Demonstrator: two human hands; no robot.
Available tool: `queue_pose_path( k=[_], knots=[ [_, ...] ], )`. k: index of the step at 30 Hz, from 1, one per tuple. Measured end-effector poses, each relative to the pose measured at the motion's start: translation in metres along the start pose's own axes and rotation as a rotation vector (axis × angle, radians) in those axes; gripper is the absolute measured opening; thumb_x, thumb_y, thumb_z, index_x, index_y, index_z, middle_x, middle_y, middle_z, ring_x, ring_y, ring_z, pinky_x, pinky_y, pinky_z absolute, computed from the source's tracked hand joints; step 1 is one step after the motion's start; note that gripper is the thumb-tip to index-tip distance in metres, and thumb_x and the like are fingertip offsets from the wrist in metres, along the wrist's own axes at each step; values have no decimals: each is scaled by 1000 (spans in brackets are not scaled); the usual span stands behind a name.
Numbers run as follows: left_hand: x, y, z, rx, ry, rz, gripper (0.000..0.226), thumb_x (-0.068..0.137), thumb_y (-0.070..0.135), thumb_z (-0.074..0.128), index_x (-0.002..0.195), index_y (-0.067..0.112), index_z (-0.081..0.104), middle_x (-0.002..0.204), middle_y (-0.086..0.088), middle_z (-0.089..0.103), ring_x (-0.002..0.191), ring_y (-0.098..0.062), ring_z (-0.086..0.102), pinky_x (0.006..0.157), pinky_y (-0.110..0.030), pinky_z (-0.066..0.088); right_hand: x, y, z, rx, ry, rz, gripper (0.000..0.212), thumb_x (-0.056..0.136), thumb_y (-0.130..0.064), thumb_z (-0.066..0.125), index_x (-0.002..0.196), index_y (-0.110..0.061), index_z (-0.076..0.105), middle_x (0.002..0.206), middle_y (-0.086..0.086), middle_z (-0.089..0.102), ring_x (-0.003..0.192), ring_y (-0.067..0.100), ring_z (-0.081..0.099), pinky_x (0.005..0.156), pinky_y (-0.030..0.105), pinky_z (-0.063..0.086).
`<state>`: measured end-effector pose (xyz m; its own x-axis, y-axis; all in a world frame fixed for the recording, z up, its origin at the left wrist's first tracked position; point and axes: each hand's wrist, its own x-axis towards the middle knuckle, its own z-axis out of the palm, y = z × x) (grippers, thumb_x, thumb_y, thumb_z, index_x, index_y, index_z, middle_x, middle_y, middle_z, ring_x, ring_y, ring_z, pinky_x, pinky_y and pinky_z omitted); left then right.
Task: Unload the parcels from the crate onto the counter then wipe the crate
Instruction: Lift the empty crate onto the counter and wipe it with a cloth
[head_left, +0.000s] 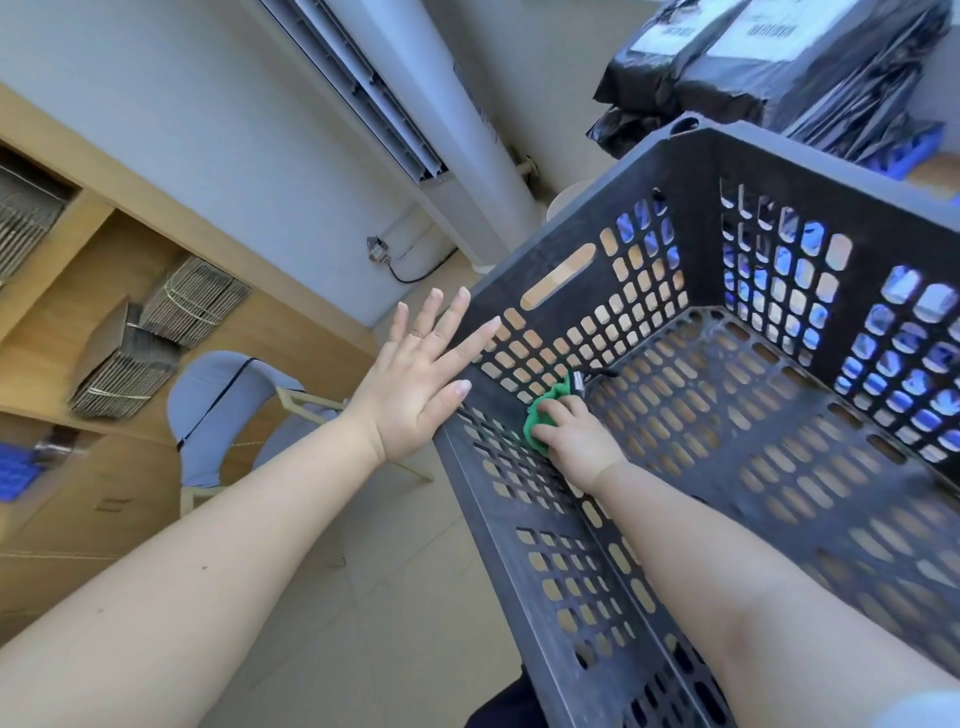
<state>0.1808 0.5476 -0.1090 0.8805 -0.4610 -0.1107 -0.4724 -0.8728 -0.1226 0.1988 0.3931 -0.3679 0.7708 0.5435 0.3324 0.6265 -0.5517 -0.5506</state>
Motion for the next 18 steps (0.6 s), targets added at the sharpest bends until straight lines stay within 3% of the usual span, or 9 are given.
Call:
queue_pose_path(
  k=[3, 6, 9, 12, 14, 16, 18],
  knots=[
    [-1, 0, 0, 14, 11, -1, 61, 101, 52, 10, 157, 29, 13, 166, -5, 3, 152, -30, -8, 119, -52, -10, 10, -3, -6, -40, -34, -48, 31, 60, 8, 81, 87, -3, 73, 107, 19, 62, 94, 41, 56, 70, 50, 57],
    [-1, -2, 0, 19, 18, -3, 60, 100, 48, 16, 157, 30, 12, 166, -5, 4, 152, -30, -6, 119, -51, -11, 14, -7, -29, -41, 54, -159, 39, 50, 8, 84, 85, -5, 69, 96, 16, 62, 90, 34, 51, 63, 42, 57],
    [-3, -2, -1, -4, 29, 2, 59, 100, 46, 18, 157, 31, 14, 166, -6, 6, 152, -29, -4, 120, -52, -10, 17, -17, -70, 94, 95, -181, 37, 63, 13, 76, 95, -4, 67, 99, 15, 63, 97, 32, 48, 75, 43, 57],
    [-2, -3, -8, -40, 79, 46, 58, 96, 42, 31, 151, 26, 38, 163, -6, 20, 152, -25, 8, 122, -50, -1, 24, -30, -124, 409, 78, 79, 34, 81, 4, 67, 111, -14, 65, 106, 3, 66, 105, 20, 59, 97, 36, 47],
    [5, -1, -15, -76, 187, 50, 51, 89, 38, 44, 134, 19, 61, 152, -7, 43, 146, -25, 31, 121, -51, 17, 28, -34, -162, 571, 33, 263, 42, 81, -4, 71, 112, -30, 61, 102, -9, 68, 102, 1, 58, 95, 24, 42],
    [18, 3, -20, -113, 258, 37, 44, 85, 41, 50, 117, 17, 71, 139, -8, 58, 135, -25, 48, 118, -54, 25, 33, -34, -195, 604, 29, 330, 49, 77, -7, 76, 107, -41, 58, 97, -13, 70, 101, 2, 59, 93, 25, 45],
    [34, 12, -22, -118, 254, 70, 43, 84, 46, 54, 112, 19, 72, 133, -7, 63, 130, -25, 54, 118, -54, 23, 34, -36, -224, 580, 16, 348, 54, 73, -9, 82, 105, -45, 58, 97, -12, 71, 102, 10, 63, 95, 34, 49]
  ],
)
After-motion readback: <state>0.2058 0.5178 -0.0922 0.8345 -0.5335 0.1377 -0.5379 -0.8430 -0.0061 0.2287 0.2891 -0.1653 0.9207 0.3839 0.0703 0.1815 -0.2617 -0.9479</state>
